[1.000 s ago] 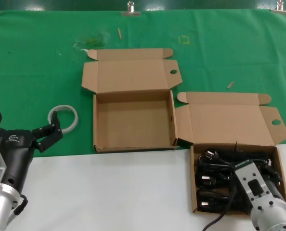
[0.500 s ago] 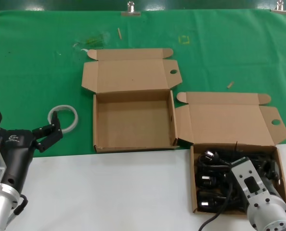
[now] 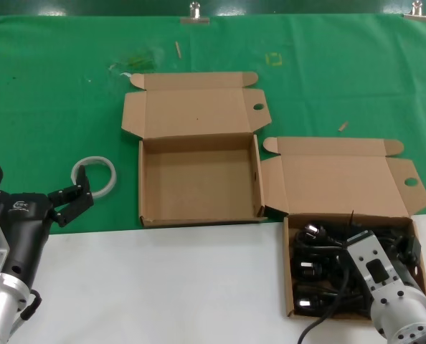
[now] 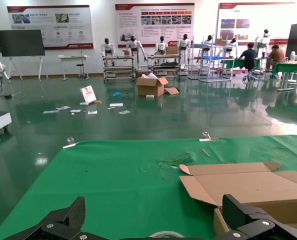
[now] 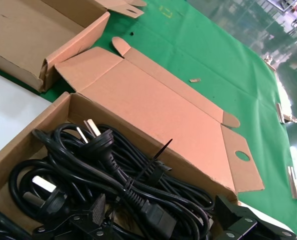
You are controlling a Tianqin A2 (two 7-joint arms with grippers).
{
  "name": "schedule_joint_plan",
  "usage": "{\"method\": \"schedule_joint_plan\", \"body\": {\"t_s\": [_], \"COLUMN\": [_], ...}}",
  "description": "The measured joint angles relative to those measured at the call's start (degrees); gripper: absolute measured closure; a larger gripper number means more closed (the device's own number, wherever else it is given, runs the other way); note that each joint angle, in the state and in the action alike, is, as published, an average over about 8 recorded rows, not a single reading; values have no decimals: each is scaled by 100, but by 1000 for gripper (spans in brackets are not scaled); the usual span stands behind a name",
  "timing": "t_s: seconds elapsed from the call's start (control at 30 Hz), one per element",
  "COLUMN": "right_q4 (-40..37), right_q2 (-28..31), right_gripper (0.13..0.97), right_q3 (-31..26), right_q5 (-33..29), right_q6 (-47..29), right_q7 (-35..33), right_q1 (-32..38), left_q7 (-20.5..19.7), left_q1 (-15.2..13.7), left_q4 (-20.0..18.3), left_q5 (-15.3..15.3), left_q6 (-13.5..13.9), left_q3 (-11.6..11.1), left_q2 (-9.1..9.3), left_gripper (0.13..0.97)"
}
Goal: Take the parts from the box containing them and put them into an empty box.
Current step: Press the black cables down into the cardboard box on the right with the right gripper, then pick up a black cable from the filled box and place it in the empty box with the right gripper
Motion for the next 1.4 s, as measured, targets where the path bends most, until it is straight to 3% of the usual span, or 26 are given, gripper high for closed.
{"method": "schedule_joint_plan", "body": {"t_s": [0.23, 0.53, 1.1, 1.4], "right_q4": [-154, -350, -424, -185], "right_q2": [0, 0, -12, -12], "right_gripper": [353, 455, 788, 849], "right_q3": [39, 42, 114, 139], "right_q5": [0, 0, 0, 0], "right_q6": [-105, -278, -399, -226], "right_q7": [-37, 20, 102, 27], "right_q1": [75, 109, 34, 14], "left_q7": [0, 0, 0, 0], "left_q1": [0, 0, 0, 0], "left_q4": [0, 0, 0, 0], "left_q5": [0, 0, 1, 0], "left_q6": [0, 0, 0, 0], "left_q3": [0, 0, 0, 0], "left_q2": [0, 0, 0, 0], "left_gripper": [132, 132, 132, 132]}}
